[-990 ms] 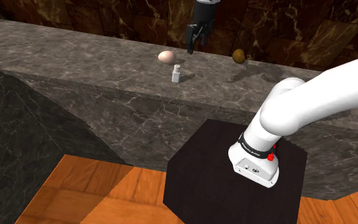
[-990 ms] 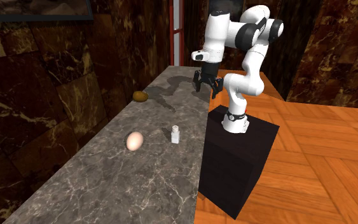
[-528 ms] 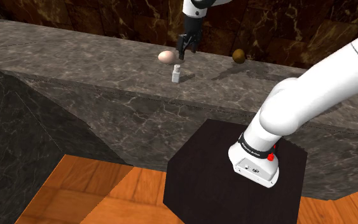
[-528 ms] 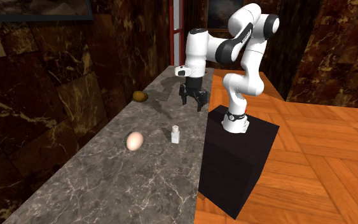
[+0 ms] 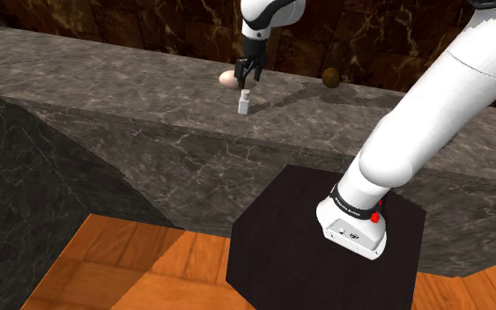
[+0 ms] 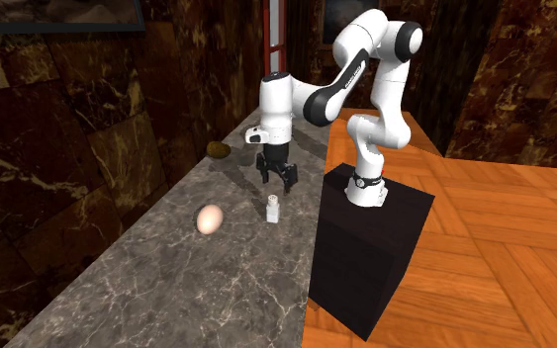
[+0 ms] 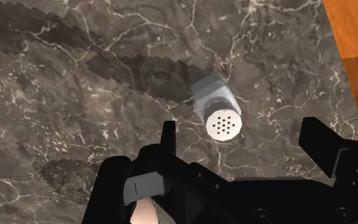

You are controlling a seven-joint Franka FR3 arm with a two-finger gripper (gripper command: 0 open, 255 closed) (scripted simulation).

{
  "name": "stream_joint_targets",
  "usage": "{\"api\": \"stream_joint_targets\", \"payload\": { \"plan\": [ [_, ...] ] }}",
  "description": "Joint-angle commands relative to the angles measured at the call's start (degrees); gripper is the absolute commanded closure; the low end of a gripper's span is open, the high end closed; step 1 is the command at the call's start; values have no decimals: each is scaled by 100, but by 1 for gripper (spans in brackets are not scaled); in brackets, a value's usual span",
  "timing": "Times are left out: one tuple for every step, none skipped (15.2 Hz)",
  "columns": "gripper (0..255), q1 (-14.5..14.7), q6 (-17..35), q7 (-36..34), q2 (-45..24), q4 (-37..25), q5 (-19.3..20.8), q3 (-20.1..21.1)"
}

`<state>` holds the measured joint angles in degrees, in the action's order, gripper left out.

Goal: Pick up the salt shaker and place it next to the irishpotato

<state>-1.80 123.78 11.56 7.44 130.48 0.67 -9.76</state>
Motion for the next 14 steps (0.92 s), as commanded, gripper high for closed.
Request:
{"api": "stream_joint_targets", "payload": {
  "plan": [
    [0, -8, 161, 70, -169, -5, -43, -28],
    [0, -8, 239, 76, -208, 35, -51, -29],
    [0, -7, 317, 82, -248, 73, -60, -31],
    [0, -7, 395, 89, -290, 111, -68, -32],
    [0, -6, 474, 96, -332, 147, -78, -34],
    [0, -5, 552, 103, -376, 182, -88, -35],
    [0, -5, 597, 107, -402, 202, -94, -35],
    [0, -5, 597, 107, -401, 202, -94, -35],
    [0, -5, 597, 107, -402, 202, -94, -35],
    [0, -5, 597, 107, -402, 202, -94, -35],
    [0, -5, 597, 107, -402, 202, -94, -35],
    [0, -5, 597, 107, -402, 202, -94, -35],
    [0, -5, 597, 107, -402, 202, -94, -35],
    [0, -5, 596, 108, -402, 201, -94, -35]
  ]
}}
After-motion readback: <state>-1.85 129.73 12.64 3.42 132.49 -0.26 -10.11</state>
